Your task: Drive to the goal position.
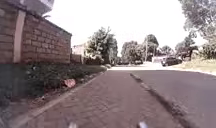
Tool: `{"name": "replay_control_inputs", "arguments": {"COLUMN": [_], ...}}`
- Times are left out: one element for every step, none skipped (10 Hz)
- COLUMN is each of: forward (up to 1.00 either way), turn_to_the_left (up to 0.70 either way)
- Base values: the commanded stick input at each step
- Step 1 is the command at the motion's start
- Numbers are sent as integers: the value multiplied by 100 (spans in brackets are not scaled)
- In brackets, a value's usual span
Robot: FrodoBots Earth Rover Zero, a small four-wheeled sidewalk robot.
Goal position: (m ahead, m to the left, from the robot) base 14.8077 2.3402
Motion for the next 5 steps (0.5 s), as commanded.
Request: {"name": "replay_control_inputs", "arguments": {"forward": [100,100,100,100,100], "turn_to_the_left": [0,0,0,0,0]}}
